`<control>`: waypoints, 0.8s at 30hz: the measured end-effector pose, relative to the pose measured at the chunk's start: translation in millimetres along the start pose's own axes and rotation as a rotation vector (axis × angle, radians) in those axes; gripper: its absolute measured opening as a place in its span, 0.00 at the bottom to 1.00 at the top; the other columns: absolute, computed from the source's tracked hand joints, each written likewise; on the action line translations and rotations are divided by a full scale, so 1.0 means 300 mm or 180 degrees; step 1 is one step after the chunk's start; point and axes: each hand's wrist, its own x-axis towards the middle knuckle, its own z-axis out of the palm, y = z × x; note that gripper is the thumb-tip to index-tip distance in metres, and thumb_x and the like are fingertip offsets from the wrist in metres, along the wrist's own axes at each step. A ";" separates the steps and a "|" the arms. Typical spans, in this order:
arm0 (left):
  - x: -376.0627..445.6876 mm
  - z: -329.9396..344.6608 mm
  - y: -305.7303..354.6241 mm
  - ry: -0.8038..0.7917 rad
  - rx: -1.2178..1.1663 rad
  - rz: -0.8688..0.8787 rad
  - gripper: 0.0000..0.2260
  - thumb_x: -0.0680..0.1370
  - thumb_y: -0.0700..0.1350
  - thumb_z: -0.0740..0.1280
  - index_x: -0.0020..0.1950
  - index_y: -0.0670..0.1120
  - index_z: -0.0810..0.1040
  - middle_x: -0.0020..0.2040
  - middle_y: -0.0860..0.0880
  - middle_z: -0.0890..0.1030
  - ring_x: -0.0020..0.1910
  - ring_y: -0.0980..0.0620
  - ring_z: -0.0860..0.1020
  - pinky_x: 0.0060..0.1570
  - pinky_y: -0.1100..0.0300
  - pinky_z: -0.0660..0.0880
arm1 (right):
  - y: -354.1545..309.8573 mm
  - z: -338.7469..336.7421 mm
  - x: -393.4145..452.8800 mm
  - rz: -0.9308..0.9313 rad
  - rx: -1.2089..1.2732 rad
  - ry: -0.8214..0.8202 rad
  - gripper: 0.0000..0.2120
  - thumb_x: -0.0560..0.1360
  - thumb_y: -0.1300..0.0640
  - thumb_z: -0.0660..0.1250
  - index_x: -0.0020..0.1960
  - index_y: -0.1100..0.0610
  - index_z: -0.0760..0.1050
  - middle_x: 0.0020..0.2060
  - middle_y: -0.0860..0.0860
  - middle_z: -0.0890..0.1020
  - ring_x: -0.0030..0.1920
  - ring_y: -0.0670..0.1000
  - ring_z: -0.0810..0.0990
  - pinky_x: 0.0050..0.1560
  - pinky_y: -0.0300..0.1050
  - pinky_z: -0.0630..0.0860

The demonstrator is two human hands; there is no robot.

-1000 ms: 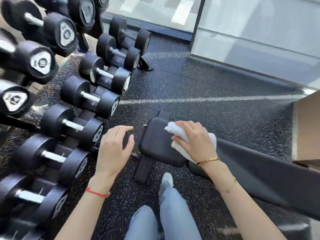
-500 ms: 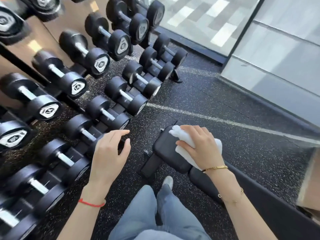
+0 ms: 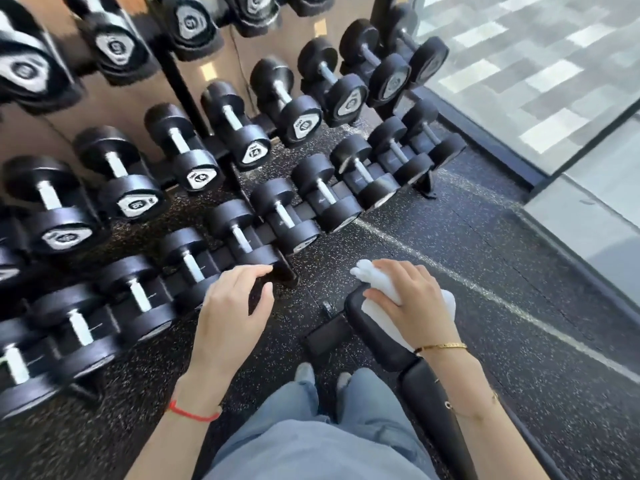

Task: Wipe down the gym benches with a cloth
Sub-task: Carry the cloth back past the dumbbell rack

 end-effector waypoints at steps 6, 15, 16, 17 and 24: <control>-0.175 -0.077 0.011 0.0495 0.0149 -0.0702 0.15 0.79 0.51 0.59 0.61 0.49 0.79 0.58 0.54 0.81 0.59 0.53 0.77 0.64 0.51 0.73 | -0.079 0.033 0.038 -0.0692 0.0013 -0.0473 0.26 0.75 0.35 0.58 0.62 0.52 0.76 0.53 0.49 0.81 0.49 0.56 0.77 0.51 0.54 0.75; -0.583 -0.125 0.051 0.1276 0.0371 -0.1945 0.12 0.80 0.43 0.65 0.62 0.45 0.79 0.57 0.50 0.81 0.57 0.51 0.78 0.62 0.59 0.70 | -0.245 0.115 -0.002 -0.1851 0.0013 -0.1414 0.27 0.76 0.34 0.56 0.64 0.50 0.74 0.55 0.48 0.80 0.52 0.54 0.75 0.54 0.53 0.73; -0.626 -0.132 0.051 0.1348 0.0391 -0.2064 0.12 0.80 0.43 0.65 0.62 0.45 0.79 0.57 0.50 0.81 0.57 0.51 0.78 0.62 0.59 0.70 | -0.275 0.132 -0.011 -0.1956 0.0028 -0.1506 0.27 0.76 0.34 0.56 0.64 0.50 0.74 0.55 0.48 0.80 0.52 0.54 0.74 0.54 0.53 0.73; -0.668 -0.139 0.050 0.1410 0.0418 -0.2183 0.12 0.80 0.43 0.65 0.62 0.44 0.79 0.57 0.50 0.81 0.57 0.51 0.78 0.61 0.59 0.70 | -0.306 0.150 -0.019 -0.2065 0.0041 -0.1582 0.27 0.76 0.34 0.56 0.64 0.50 0.74 0.55 0.48 0.80 0.52 0.54 0.74 0.54 0.54 0.73; -0.925 -0.205 -0.007 0.1901 0.0559 -0.2912 0.11 0.79 0.42 0.66 0.61 0.44 0.79 0.57 0.48 0.81 0.57 0.47 0.79 0.61 0.48 0.75 | -0.586 0.312 -0.081 -0.2844 0.0098 -0.2046 0.24 0.76 0.37 0.61 0.63 0.52 0.75 0.54 0.49 0.81 0.51 0.56 0.75 0.54 0.57 0.74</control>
